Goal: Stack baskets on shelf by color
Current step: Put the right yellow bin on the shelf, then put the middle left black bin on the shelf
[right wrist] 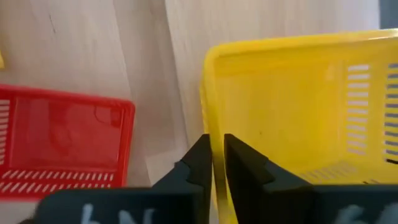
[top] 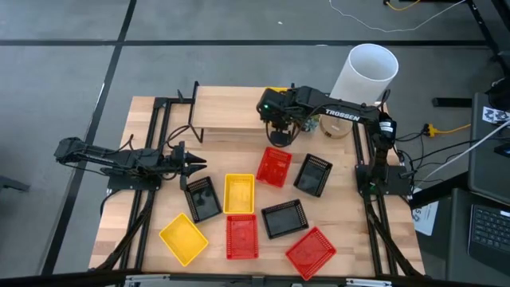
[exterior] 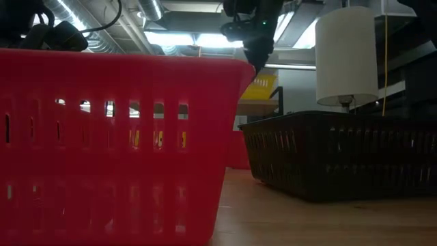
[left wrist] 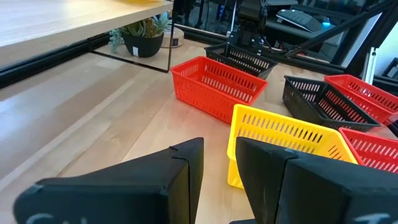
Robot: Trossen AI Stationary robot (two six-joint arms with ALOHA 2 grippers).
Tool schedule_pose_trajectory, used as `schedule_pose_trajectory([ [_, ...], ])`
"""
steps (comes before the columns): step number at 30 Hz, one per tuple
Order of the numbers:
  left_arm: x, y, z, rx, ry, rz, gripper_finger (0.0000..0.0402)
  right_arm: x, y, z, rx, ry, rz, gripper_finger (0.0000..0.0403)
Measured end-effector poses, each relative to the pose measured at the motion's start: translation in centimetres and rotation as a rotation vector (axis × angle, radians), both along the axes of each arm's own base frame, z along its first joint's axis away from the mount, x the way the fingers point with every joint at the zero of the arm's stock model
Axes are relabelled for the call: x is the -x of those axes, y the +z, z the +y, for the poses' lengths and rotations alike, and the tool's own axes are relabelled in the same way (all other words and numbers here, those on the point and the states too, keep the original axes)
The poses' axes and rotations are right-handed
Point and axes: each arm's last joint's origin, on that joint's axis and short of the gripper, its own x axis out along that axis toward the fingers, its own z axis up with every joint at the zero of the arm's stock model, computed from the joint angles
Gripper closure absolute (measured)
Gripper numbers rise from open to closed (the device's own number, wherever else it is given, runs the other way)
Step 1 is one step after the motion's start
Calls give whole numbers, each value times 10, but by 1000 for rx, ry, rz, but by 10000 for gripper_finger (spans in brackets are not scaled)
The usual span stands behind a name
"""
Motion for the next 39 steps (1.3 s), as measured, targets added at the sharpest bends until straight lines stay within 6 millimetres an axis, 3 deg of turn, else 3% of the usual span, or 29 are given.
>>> schedule_pose_trajectory([
  [11, 0, 0, 0, 0, 0, 0, 315, -3, 6, -1, 10, -3, -40, 298],
  [21, 0, 0, 0, -1, 0, 0, 315, 1, 68, 13, 23, -38, -210, 281],
  [24, 0, 1, 0, 0, 8, -10, 315, 13, 85, 29, -73, -198, -215, 281],
  [27, 0, 4, 1, 1, 25, -39, 315, 28, 90, 53, -144, -245, -108, 281],
  [32, -1, 6, 0, 7, 0, -64, 315, 33, 96, 99, -216, -121, -128, 281],
  [39, -1, 10, -1, 74, -30, -111, 315, 50, 90, 150, -242, -120, -94, 281],
])
